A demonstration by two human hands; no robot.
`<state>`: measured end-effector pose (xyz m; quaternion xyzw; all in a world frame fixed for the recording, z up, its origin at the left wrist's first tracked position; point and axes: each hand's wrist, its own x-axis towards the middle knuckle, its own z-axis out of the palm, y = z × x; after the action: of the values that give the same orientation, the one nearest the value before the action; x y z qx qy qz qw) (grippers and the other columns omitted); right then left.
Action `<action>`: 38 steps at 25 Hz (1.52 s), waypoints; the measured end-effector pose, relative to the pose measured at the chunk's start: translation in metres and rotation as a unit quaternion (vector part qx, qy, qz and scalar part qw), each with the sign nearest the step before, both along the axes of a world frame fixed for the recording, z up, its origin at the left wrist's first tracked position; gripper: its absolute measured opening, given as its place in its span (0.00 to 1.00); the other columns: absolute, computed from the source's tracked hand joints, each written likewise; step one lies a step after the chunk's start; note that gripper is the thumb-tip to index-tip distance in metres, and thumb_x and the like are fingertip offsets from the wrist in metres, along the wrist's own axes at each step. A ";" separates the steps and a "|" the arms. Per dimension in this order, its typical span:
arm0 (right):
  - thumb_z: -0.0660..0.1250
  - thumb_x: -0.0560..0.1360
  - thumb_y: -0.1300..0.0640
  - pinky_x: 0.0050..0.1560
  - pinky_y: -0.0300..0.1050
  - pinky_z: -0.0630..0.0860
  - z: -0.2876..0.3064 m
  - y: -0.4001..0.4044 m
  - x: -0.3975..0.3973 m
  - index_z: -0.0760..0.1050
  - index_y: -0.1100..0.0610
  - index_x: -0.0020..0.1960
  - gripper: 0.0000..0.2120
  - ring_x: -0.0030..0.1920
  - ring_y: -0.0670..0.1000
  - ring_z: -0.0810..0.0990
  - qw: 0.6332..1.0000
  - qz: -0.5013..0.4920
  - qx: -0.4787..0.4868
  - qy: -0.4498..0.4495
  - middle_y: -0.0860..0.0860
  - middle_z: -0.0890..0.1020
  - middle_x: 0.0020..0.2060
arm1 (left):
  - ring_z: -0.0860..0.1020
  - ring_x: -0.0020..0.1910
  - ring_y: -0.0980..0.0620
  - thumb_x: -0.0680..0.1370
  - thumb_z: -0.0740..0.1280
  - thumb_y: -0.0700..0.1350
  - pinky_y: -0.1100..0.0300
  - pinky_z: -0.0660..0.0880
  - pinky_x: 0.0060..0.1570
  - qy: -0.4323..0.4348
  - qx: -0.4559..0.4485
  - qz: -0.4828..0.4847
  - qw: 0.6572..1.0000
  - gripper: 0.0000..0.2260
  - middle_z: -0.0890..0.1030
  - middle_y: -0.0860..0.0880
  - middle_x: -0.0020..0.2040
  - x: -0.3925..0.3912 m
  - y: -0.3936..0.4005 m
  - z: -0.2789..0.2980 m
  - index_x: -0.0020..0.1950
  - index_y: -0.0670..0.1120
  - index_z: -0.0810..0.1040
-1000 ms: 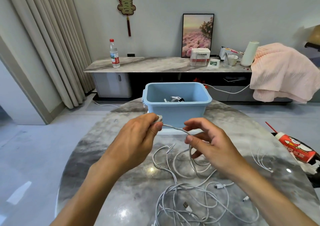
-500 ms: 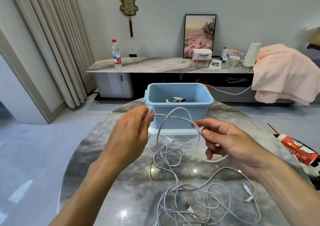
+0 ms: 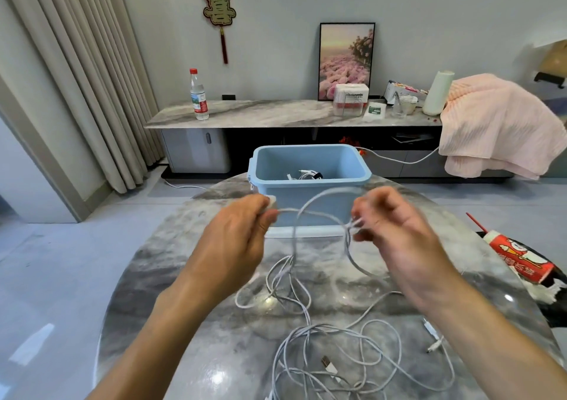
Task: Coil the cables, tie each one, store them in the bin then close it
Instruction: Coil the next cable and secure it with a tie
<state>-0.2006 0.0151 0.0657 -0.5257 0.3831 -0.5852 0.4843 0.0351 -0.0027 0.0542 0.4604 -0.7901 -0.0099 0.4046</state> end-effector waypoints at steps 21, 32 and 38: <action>0.75 0.53 0.59 0.27 0.34 0.71 0.010 -0.026 -0.090 0.70 0.57 0.39 0.19 0.25 0.45 0.74 0.881 -0.116 0.130 -0.440 0.52 0.81 0.34 | 0.62 0.29 0.48 0.84 0.57 0.46 0.52 0.59 0.39 0.001 0.044 0.323 0.945 0.14 0.66 0.52 0.31 0.044 -0.007 0.013 0.38 0.45 0.65; 0.58 0.80 0.56 0.26 0.44 0.78 -0.040 -0.029 -0.078 0.68 0.57 0.41 0.10 0.32 0.54 0.74 0.896 -0.190 0.390 -0.095 0.57 0.83 0.30 | 0.70 0.36 0.43 0.84 0.57 0.45 0.51 0.63 0.36 0.089 0.079 0.287 0.951 0.14 0.73 0.48 0.34 0.055 -0.011 0.011 0.42 0.41 0.72; 0.69 0.77 0.57 0.51 0.44 0.75 -0.022 -0.014 -0.031 0.74 0.45 0.64 0.18 0.57 0.49 0.77 0.918 -0.145 0.004 0.368 0.42 0.78 0.60 | 0.69 0.29 0.57 0.82 0.62 0.47 0.58 0.67 0.31 0.172 0.139 -0.002 0.975 0.12 0.72 0.51 0.28 0.008 0.006 0.010 0.40 0.46 0.75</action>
<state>-0.2313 0.0007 0.0438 -0.6405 0.6085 -0.4131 0.2209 0.0435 0.0037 0.0639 0.5020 -0.7003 -0.1997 0.4665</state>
